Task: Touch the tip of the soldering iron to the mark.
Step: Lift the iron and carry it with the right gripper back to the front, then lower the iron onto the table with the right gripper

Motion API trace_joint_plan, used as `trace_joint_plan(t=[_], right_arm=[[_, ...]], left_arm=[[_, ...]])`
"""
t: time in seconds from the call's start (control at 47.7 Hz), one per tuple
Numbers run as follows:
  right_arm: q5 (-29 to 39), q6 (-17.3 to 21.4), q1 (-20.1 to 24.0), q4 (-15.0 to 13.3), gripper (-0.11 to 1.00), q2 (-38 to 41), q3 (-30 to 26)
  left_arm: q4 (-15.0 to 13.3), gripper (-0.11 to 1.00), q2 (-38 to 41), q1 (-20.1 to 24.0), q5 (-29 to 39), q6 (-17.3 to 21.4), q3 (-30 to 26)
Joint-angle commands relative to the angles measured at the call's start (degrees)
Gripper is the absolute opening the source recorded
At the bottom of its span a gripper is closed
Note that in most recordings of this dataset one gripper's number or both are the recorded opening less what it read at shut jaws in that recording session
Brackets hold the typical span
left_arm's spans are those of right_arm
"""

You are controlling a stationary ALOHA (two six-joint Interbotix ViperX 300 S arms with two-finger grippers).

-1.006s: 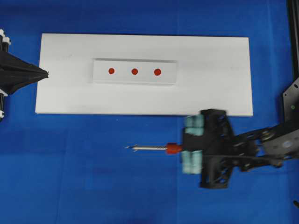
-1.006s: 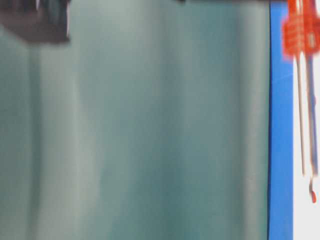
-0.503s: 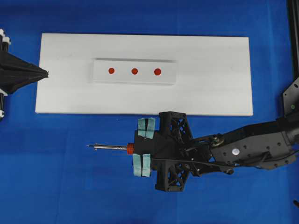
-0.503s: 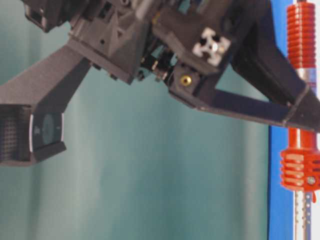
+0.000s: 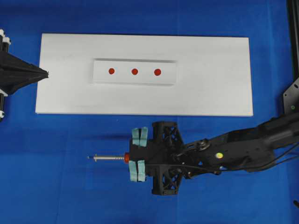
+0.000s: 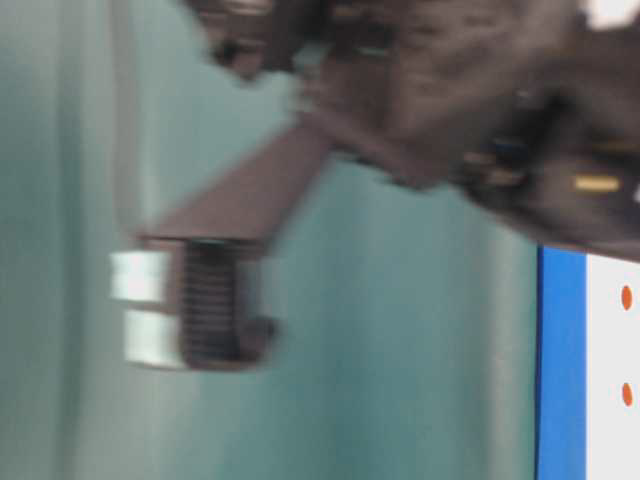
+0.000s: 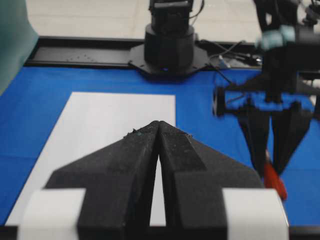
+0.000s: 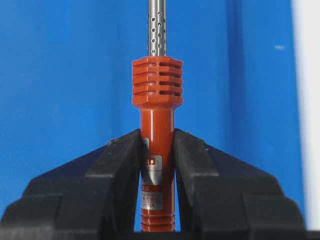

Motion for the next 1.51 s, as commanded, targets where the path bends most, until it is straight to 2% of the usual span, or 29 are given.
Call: trace_joint_plan(t=[0.0,0.273,1.027,1.111,1.258,1.342,1.384,1.488], right_arm=[[-4.0,0.1,-0.2,0.0,0.06,0.9,0.1],[-9.2,0.5,-0.8,0.0,0.06,5.8,0.4],[-9.8,0.7,-1.1,0.4,0.08,6.2,1.1],[-9.7,0.7,-1.1,0.4,0.24,6.2,0.9],[-9.4,0.6,-0.8,0.4,0.69,6.1,0.4],[-9.1,0.6,-0.6,0.4,0.89,5.7,0.2],[-8.9,0.6,-0.4,0.4,0.91,5.4,0.2],[-7.6,0.6,0.1,0.4,0.83,3.8,0.1]], left_arm=[[0.1,0.0,0.3,-0.1,-0.4,-0.1,-0.6],[0.1,0.0,0.3,-0.1,-0.4,-0.1,-0.5],[0.1,0.0,0.3,-0.1,-0.2,0.0,-0.5],[0.1,0.0,0.3,-0.1,-0.2,0.0,-0.6],[0.1,0.0,0.3,-0.1,-0.1,0.0,-0.5],[0.1,0.0,0.3,-0.1,-0.1,0.0,-0.6],[0.1,0.0,0.2,-0.1,-0.1,0.0,-0.6],[0.1,0.0,0.3,-0.1,-0.1,0.0,-0.6]])
